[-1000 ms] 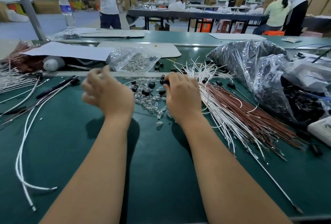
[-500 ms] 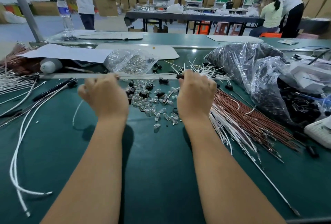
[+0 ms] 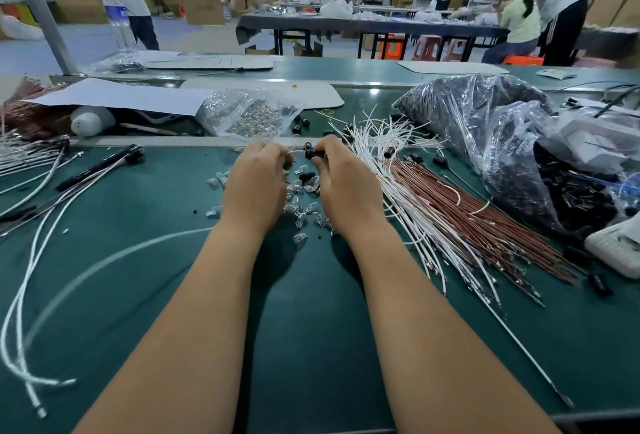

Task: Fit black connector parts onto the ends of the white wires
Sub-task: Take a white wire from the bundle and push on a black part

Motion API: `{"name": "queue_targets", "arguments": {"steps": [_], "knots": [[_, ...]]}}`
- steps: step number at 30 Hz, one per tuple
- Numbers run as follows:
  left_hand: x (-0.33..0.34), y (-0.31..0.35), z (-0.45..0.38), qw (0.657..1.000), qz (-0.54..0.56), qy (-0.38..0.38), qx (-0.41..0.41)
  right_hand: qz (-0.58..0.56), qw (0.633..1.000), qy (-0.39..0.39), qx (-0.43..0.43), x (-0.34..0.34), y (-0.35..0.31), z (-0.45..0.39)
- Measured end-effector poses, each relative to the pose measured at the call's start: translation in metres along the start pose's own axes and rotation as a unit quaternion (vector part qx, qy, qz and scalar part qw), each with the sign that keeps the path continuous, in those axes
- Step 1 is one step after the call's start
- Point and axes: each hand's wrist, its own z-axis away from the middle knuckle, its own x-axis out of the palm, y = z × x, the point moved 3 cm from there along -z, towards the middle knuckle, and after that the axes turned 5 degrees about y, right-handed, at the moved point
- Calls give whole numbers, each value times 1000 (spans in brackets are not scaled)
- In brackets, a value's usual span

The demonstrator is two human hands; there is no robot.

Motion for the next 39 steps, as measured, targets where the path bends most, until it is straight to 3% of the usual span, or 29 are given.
{"name": "queue_targets", "arguments": {"steps": [4,8,15,23,30,39], "knots": [[1,-3,3,995,-91,-11,-36,-10,1000,-29,-6,4,-4,1],[-1,14,4,999,42,7,17,-47,998,-29,11,4,-4,1],[-6,2,2,973,189,1,-131,-150,986,39,65,0,0,0],[0,-4,2,953,240,-42,-182,-192,975,79,74,-3,5,-2],[2,-5,3,936,290,-57,-192,-229,960,80,138,-4,7,-3],[2,1,5,954,262,-46,-141,-271,942,52,191,-2,9,-4]]}}
